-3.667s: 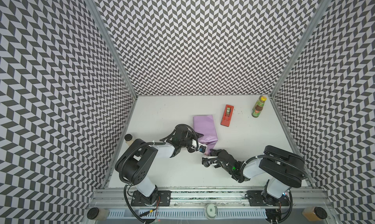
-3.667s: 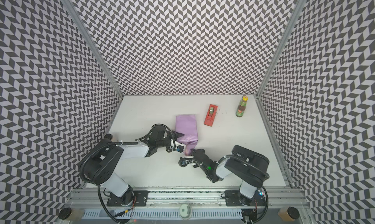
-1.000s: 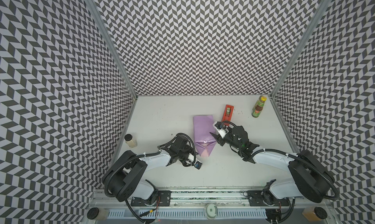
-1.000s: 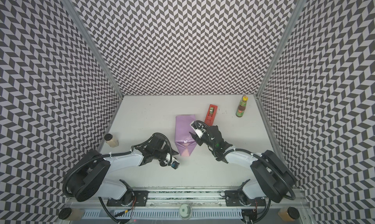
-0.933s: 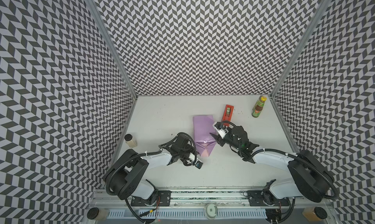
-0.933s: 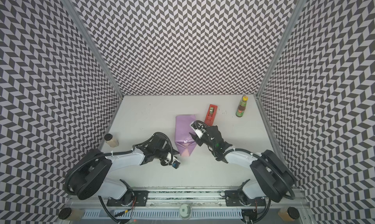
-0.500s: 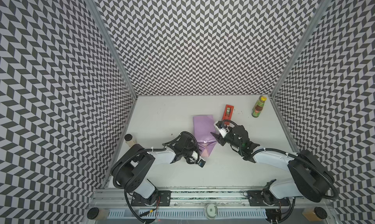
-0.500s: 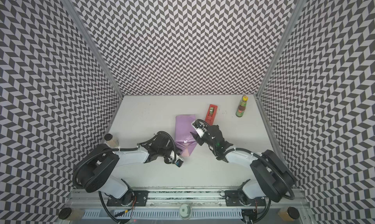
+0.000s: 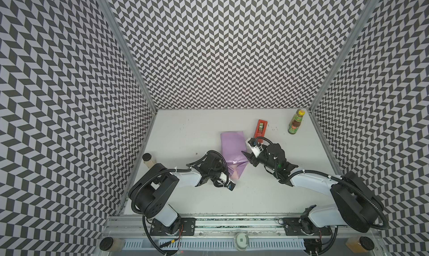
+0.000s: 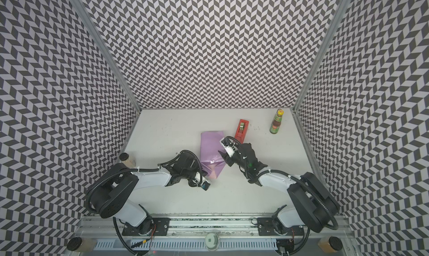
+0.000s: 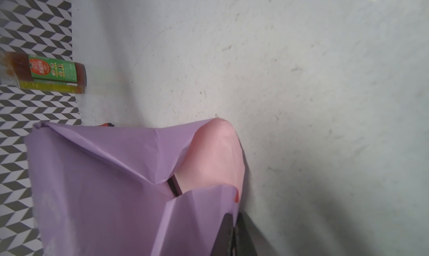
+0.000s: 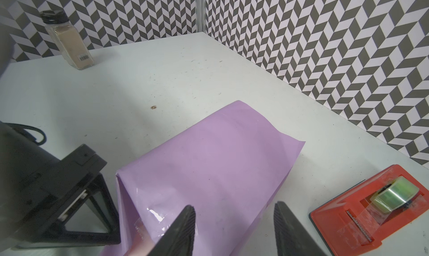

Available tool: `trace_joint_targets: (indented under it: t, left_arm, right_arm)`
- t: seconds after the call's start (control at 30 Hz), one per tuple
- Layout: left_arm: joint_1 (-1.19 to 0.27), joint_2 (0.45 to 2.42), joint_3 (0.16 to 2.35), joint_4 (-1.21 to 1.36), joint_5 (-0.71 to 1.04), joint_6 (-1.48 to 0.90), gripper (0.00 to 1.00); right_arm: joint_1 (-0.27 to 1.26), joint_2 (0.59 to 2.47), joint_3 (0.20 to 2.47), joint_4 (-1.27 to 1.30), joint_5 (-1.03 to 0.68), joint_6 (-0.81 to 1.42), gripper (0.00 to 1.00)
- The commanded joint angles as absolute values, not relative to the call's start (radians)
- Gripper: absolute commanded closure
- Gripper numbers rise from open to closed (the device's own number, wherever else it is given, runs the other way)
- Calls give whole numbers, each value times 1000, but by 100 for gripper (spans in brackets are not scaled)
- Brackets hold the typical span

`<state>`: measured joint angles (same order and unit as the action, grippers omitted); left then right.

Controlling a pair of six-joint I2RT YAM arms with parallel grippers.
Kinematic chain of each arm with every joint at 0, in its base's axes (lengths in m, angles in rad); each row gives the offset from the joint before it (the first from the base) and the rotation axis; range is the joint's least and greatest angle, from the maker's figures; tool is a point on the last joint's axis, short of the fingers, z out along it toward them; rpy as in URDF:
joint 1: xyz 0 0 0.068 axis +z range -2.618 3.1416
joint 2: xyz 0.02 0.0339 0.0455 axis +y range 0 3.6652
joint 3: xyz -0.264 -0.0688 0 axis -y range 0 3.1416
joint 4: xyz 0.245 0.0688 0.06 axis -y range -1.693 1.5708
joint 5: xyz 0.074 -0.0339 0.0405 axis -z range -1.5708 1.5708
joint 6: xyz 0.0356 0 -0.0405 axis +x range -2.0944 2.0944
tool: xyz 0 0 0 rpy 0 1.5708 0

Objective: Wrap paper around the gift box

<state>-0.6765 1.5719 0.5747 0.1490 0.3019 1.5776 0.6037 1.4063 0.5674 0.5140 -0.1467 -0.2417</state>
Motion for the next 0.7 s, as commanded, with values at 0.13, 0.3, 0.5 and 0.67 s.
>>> trace_joint_targets:
  t: [0.13, 0.3, 0.5, 0.67]
  left_arm:
    - [-652, 1552, 592, 208, 393, 1456, 100]
    - [-628, 1542, 610, 221, 452, 1387, 100]
    - [-579, 1539, 638, 222, 520, 1296, 100]
    - [-547, 1558, 659, 202, 562, 1266, 100]
  right_arm:
    - [598, 1345, 542, 529, -129, -242, 45]
    - [598, 1317, 512, 534, -117, -281, 44]
    - [600, 1303, 505, 491, -120, -399, 36]
    - [601, 1280, 483, 493, -141, -500, 33]
